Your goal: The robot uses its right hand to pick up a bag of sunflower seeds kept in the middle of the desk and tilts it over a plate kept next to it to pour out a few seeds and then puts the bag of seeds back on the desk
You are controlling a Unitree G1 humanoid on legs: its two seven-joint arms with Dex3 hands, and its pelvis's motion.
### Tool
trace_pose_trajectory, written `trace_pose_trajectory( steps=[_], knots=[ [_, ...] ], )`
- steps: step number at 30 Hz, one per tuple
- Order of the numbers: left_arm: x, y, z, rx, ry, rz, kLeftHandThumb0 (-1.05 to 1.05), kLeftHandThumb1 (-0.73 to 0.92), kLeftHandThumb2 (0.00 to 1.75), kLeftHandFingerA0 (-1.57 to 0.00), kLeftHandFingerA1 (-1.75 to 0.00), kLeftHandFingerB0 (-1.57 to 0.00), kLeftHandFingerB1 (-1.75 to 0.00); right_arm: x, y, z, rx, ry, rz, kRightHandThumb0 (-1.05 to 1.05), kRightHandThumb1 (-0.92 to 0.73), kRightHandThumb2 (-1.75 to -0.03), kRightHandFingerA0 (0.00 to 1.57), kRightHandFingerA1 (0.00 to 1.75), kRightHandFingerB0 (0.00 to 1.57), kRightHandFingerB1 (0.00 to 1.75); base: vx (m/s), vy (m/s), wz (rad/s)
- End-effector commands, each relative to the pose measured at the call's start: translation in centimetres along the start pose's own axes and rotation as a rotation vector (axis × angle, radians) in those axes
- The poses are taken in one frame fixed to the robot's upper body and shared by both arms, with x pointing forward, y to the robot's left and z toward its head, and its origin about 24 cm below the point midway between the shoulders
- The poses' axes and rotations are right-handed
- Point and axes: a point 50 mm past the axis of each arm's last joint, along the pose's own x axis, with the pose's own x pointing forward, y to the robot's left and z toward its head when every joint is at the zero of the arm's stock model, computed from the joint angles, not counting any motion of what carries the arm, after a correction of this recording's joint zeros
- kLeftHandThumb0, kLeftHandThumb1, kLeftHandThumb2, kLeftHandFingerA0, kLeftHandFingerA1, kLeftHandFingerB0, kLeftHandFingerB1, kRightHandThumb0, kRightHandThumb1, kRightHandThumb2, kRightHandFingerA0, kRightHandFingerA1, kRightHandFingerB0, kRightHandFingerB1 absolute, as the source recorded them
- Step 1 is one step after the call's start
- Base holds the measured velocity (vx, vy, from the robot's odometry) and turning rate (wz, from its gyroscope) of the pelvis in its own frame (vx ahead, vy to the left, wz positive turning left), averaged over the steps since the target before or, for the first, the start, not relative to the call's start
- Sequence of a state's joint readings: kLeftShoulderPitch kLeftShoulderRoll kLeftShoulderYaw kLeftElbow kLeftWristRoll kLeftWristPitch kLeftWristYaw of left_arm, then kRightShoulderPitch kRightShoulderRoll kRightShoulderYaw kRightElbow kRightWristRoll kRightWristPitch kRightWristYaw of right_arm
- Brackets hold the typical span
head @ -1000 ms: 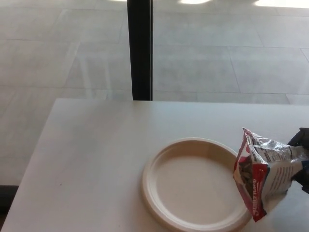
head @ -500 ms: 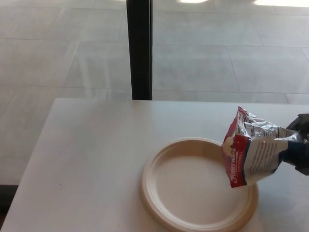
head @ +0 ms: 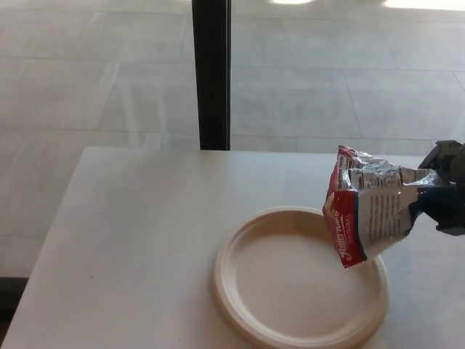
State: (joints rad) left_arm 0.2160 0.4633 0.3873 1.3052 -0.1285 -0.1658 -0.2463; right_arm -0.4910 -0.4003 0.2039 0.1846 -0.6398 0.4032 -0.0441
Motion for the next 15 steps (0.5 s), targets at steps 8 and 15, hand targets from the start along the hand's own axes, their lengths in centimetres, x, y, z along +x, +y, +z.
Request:
trace_pose_trajectory(
  steps=[8,15],
  knots=[
    [0.01,0.77,0.92,0.004,-0.022,0.024,-0.72,0.72,0.62,-0.50,-0.57,-0.51,-0.42,0.49,-2.36,2.09,-0.177,-0.152,-0.118,-0.35,-0.56,-0.95,0.95,1.75,0.83,1.20,0.00,0.000,0.00],
    [-0.01,0.78,0.90,0.010,-0.022,0.016,-0.72,0.73,0.62,-0.49,-0.56,-0.50,-0.42,0.84,-2.72,2.64,-0.216,-0.151,-0.132,-0.31,-0.54,-0.93,0.94,1.75,0.77,1.40,0.00,0.000,0.00]
  ],
)
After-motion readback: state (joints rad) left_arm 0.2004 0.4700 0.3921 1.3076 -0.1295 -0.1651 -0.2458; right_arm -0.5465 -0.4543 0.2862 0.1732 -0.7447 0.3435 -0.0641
